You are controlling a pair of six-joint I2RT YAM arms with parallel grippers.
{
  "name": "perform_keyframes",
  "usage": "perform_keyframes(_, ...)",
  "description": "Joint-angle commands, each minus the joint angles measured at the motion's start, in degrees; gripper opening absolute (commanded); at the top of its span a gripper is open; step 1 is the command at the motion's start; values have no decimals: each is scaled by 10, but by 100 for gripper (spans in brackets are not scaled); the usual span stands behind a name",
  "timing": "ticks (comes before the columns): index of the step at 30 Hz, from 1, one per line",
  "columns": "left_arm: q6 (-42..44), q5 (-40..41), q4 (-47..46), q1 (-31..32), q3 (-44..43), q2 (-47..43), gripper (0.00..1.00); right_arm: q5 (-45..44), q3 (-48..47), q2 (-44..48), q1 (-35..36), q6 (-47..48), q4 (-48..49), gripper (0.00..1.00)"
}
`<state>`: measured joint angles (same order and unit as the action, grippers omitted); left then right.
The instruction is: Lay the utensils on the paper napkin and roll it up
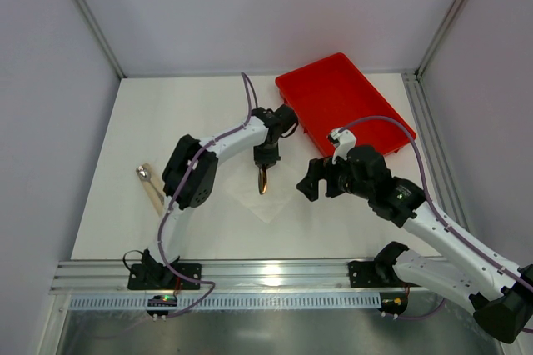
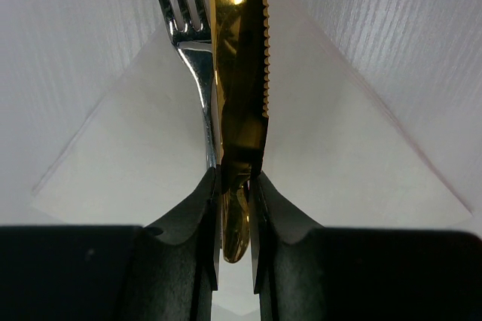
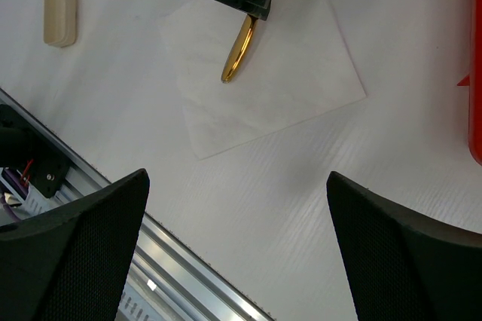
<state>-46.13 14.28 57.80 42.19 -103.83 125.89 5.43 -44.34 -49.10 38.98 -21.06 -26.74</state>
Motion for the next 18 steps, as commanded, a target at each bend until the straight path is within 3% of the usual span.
perform_keyframes(1, -3, 20, 15, -1, -15, 2, 6, -9, -2, 8, -1, 9, 6, 100)
perform_keyframes(18, 0, 17, 16, -3, -15, 16, 14, -9, 2, 10, -1, 5, 12, 100)
